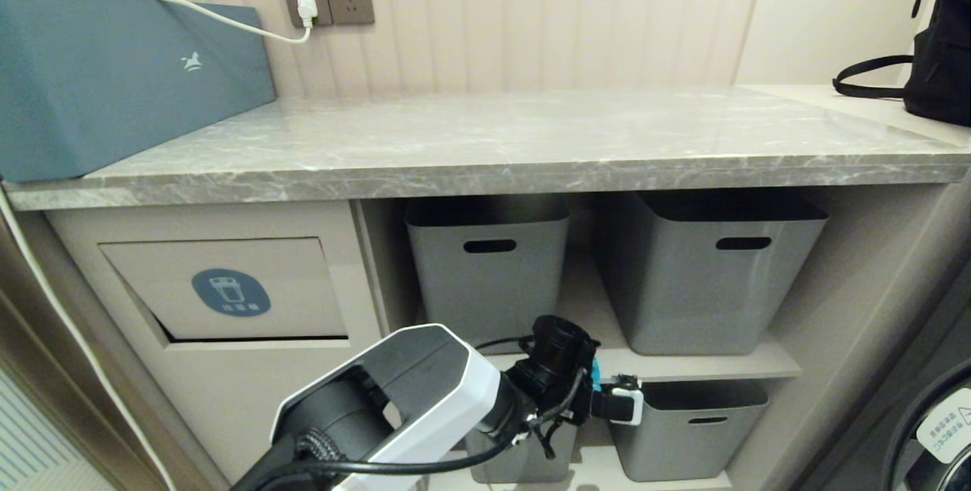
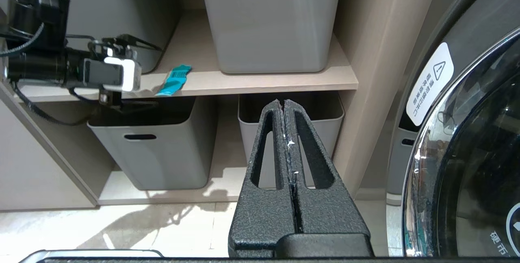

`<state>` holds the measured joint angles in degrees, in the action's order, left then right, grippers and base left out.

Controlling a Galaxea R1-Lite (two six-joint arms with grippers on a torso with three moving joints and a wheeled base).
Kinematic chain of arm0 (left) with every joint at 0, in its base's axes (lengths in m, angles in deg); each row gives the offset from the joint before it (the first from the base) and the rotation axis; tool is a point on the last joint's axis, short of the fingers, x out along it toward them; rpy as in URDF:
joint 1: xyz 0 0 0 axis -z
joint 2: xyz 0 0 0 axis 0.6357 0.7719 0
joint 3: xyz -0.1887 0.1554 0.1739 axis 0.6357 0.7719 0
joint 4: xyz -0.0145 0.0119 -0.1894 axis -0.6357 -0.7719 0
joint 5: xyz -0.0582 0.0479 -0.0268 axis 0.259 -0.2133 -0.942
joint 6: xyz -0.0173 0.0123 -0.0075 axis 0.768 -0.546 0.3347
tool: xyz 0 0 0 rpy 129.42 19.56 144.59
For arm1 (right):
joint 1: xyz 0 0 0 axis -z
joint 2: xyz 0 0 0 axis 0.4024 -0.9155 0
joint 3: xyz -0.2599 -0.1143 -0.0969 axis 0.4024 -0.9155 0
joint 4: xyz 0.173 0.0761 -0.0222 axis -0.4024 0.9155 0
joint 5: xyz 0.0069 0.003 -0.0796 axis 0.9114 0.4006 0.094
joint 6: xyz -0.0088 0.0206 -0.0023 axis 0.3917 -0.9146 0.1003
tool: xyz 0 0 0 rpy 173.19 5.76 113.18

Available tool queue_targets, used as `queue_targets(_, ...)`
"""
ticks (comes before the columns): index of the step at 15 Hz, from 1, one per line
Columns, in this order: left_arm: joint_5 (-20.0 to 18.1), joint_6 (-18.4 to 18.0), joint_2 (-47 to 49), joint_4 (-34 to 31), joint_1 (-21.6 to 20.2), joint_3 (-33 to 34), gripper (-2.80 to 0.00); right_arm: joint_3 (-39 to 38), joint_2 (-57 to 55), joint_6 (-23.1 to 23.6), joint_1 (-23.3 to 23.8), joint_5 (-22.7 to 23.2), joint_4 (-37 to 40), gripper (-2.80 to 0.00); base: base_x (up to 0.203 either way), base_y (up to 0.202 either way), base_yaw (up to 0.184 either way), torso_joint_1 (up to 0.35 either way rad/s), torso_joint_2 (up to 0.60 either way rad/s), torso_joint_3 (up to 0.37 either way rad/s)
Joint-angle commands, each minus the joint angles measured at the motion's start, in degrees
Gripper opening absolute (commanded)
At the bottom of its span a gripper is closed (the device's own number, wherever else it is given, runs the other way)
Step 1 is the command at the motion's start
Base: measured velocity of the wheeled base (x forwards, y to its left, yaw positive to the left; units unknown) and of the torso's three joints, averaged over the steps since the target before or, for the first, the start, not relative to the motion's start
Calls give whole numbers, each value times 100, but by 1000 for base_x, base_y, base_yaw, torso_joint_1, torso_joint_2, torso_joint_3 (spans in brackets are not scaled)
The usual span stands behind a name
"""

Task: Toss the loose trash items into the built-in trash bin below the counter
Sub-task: Pick up the garbage

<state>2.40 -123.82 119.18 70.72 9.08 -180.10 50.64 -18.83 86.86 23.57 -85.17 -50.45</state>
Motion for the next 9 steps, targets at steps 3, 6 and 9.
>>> queue_targets(3,28,-37,-27,-95,-22,0,0,0,0,0,-2,-2,3,-280,0,0,0,0,0,0)
queue_targets(6,331,-37,-27,-96,-13,0,0,0,0,0,-2,-2,3,-280,0,0,0,0,0,0)
queue_targets(9,526,-37,-18,-96,-13,-9,0,0,0,0,-2,-2,3,-280,0,0,0,0,0,0)
